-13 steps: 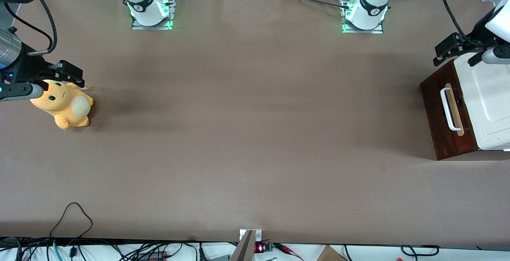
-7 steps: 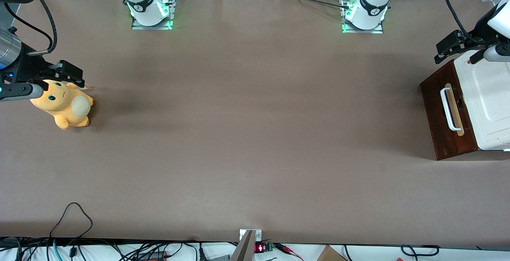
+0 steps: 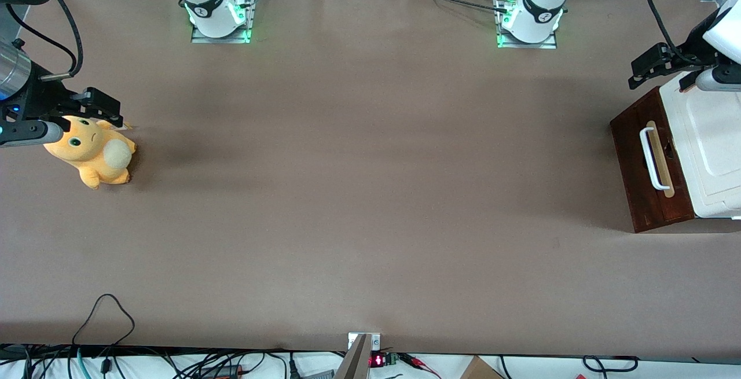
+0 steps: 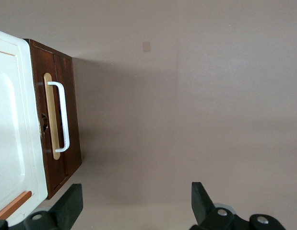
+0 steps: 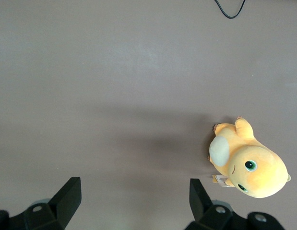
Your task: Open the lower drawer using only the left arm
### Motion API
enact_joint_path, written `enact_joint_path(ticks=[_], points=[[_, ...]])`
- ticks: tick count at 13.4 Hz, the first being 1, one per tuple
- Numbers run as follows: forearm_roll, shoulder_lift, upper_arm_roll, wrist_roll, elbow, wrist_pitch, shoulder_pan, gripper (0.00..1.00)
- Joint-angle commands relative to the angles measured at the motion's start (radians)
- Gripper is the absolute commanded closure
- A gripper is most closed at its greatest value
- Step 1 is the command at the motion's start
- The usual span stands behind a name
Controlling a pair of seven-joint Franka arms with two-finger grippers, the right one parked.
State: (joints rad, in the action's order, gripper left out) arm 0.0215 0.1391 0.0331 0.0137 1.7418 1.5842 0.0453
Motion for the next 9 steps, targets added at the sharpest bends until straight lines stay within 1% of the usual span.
enact_joint_path(ticks=[1,2,4,6,7,9], points=[[-0.011,-0.015,0.016,0.034,-0.031,-0.023,0.005,0.0],[-0.094,-0.029,0.052,0.026,-0.028,-0.026,0.005,0.01],[-0.33,-0.055,0.155,-0.035,-0.01,-0.024,0.005,0.0],[-0.475,-0.067,0.211,-0.125,0.05,-0.026,0.007,0.0],[-0.553,-0.073,0.244,-0.2,0.089,-0.026,0.007,0.0],[-0.685,-0.081,0.336,-0.433,0.189,-0.041,0.008,0.01]])
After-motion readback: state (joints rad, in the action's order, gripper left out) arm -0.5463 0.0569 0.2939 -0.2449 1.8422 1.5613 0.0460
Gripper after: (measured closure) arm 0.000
